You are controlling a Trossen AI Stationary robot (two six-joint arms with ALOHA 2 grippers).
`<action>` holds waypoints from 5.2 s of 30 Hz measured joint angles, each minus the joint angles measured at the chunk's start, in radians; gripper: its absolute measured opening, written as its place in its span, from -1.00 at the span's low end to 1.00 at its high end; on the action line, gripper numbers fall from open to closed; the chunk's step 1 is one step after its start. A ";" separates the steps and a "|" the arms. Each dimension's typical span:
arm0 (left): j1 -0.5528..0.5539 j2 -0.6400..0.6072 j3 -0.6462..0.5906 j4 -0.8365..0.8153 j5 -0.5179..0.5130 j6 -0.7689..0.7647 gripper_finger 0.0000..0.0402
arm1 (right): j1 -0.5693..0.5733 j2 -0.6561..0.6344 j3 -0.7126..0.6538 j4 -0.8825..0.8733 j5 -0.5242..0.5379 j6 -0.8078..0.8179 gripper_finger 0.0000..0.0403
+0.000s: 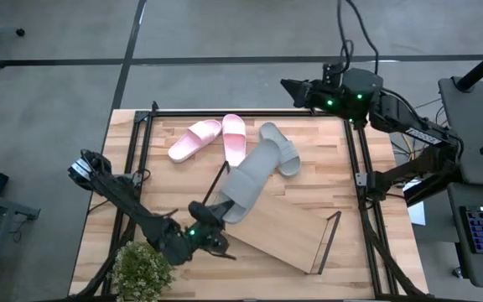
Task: Pick and place slides into the shelf
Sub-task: Put the right gray slipper on the shelf
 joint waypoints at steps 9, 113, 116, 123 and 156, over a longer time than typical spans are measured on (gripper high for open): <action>-0.024 0.120 0.001 0.009 -0.048 -0.111 -0.93 | 0.000 0.016 0.000 -0.015 -0.011 -0.003 -0.13; -0.109 0.276 -0.210 -0.070 -0.017 -0.559 -0.33 | 0.000 0.016 -0.001 -0.037 -0.027 -0.004 -0.20; -0.116 0.264 -0.201 -0.070 0.020 -0.571 -0.31 | 0.000 0.015 -0.001 -0.037 -0.028 -0.004 -0.20; -0.128 0.212 -0.202 -0.113 0.082 -0.611 -0.31 | 0.000 0.012 -0.001 -0.037 -0.060 -0.010 -0.20; -0.126 0.174 -0.180 -0.257 0.087 -0.826 -0.30 | 0.592 0.296 -0.004 -0.373 0.102 -0.671 -0.24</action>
